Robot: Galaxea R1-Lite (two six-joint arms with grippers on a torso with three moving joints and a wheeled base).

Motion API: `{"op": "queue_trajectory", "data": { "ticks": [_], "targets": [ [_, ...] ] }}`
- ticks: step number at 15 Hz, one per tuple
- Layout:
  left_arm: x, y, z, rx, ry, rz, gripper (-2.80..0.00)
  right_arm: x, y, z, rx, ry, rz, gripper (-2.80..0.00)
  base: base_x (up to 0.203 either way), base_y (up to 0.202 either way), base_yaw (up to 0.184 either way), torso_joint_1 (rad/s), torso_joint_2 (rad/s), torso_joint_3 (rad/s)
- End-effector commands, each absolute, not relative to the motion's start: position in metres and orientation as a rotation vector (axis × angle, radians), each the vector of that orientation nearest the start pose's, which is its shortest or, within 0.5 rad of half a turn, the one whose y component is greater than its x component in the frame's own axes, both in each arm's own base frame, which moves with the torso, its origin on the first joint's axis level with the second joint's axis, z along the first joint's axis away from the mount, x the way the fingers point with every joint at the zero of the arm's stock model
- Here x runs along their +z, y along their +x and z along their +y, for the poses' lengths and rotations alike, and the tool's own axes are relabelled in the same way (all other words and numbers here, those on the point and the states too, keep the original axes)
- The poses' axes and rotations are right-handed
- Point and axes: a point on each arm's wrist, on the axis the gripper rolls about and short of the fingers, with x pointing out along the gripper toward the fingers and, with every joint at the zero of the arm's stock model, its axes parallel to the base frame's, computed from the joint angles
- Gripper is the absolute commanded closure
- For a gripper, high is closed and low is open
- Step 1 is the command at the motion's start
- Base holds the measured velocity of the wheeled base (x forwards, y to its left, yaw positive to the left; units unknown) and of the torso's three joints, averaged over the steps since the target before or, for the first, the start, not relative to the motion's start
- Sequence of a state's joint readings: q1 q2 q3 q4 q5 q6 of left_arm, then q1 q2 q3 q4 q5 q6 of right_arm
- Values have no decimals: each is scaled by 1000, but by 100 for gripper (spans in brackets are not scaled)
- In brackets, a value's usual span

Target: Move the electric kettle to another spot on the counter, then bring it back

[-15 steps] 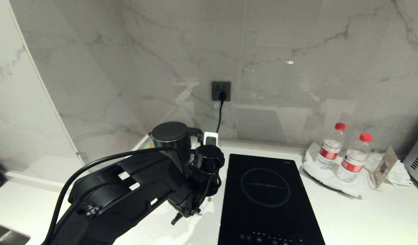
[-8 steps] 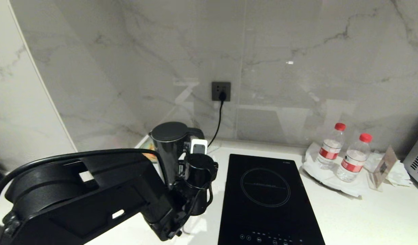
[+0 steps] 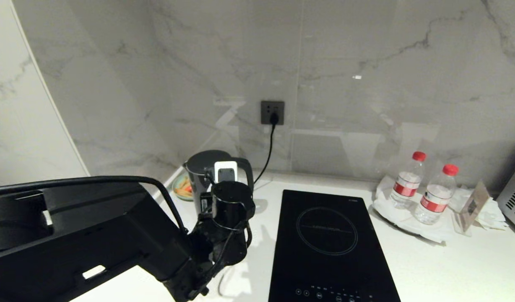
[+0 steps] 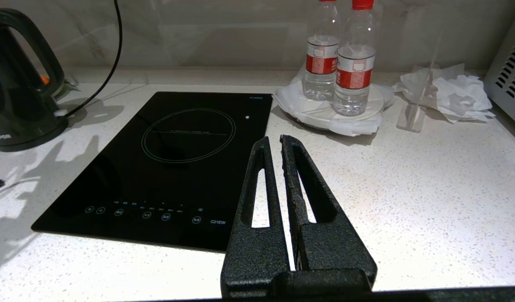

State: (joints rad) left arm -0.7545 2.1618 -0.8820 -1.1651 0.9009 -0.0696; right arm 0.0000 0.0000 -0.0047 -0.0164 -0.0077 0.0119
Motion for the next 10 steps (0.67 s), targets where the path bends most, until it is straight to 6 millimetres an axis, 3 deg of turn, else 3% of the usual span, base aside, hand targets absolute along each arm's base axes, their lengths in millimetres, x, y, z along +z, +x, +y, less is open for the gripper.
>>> {"op": "queue_trajectory", "data": {
  "ticks": [1,3,6,10],
  "targets": [
    [115,271,-248,115,-24,32,0,79,-23,0,-8,12,-20,0,0,0,0,0,0,0],
    [120,244,-245,65,19,45,0,79,-23,0,-8,12,-20,0,0,0,0,0,0,0],
    [167,214,-230,23,-37,-34,0,79,-23,0,-8,12,-20,0,0,0,0,0,0,0],
    [230,172,-193,5,-99,-116,0,78,-23,0,-8,12,-21,0,0,0,0,0,0,0]
  ]
}}
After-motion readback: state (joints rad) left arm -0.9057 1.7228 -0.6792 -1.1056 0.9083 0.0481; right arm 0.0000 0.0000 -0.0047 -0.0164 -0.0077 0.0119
